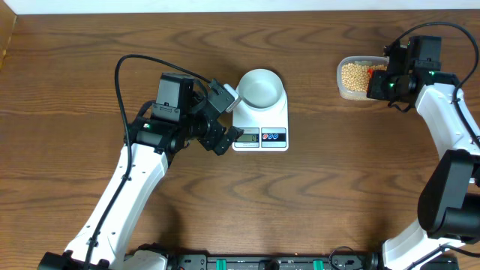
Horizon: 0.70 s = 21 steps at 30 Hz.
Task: Scoop item into bowl and weigh 50g on scale
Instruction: 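Dip the red scoop into the soybeans and scoop them up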
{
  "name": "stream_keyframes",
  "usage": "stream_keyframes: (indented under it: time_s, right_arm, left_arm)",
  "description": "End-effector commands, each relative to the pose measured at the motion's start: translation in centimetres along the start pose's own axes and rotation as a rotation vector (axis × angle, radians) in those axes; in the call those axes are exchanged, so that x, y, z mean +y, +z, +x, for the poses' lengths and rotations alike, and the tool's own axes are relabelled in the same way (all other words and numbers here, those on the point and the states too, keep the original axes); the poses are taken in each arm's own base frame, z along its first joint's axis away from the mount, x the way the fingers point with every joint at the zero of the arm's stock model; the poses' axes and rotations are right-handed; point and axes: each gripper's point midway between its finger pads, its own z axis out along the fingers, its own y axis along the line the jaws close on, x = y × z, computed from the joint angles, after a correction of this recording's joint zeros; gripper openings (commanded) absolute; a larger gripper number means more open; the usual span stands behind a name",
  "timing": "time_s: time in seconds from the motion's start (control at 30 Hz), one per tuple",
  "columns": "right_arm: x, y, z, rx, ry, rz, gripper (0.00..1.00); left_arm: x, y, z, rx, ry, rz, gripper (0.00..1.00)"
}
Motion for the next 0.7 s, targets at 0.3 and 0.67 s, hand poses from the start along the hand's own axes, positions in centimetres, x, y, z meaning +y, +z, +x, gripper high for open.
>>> stream_keyframes:
  time_s: [0.3,0.67]
  right_arm:
    - [1.2,1.6,0.4,0.026,0.113,-0.154,0.01]
    - [0.5,2.0,0.8,0.048,0.183,-0.237,0.01]
  left_arm:
    - [-0.2,0.1,0.2,0.004,0.007,0.008,0.95]
    - [-0.2,0.1,0.2,0.004,0.007,0.008,0.95]
